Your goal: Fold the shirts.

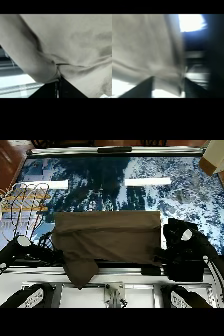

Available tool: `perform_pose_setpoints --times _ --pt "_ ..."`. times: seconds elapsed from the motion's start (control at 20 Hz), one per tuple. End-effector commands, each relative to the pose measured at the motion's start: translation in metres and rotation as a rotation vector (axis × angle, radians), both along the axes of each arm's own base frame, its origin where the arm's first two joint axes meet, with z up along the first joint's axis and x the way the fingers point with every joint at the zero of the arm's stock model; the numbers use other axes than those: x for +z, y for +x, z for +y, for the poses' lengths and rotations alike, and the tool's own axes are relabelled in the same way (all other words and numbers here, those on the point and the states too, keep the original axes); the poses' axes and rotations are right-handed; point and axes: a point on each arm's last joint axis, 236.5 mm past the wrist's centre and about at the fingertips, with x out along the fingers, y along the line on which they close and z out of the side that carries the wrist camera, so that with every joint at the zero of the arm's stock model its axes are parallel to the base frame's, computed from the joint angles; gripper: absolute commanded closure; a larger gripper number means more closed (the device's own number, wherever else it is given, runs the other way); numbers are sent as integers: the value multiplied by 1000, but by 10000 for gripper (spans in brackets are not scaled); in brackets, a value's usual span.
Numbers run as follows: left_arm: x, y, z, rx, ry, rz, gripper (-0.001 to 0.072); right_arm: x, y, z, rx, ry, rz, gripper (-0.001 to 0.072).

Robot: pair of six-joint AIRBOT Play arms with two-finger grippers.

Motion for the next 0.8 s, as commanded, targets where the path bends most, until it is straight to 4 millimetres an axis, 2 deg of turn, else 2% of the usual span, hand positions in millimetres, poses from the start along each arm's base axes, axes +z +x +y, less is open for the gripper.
perform_pose_setpoints --times 0.0,0.05,0.1,0.15,0.2,0.3,0.4,0.5,0.6,0.75 --pt "6 5 0 -37 -7 -22 664 -6 12 15 2 72 -42 429" --pt "11 12 2 -49 -3 -43 665 -2 14 19 16 96 -52 563" --pt "19 23 5 -58 7 -72 665 4 20 21 30 108 -70 636" --pt "30 38 9 -87 16 -122 665 12 29 20 52 112 -105 636" --pt "44 54 12 -119 25 -177 665 25 47 18 75 106 -175 636" --pt "76 93 20 -138 58 -295 666 54 96 10 60 61 -350 637" --pt "96 127 25 -129 77 -369 666 74 135 3 51 19 -457 638" --pt "98 157 30 -129 77 -371 667 79 169 0 78 -14 -504 638" --pt "97 193 28 -116 47 -374 666 78 208 6 74 -19 -541 638" --pt "98 250 27 -96 11 -400 666 65 258 14 48 -25 -560 637"
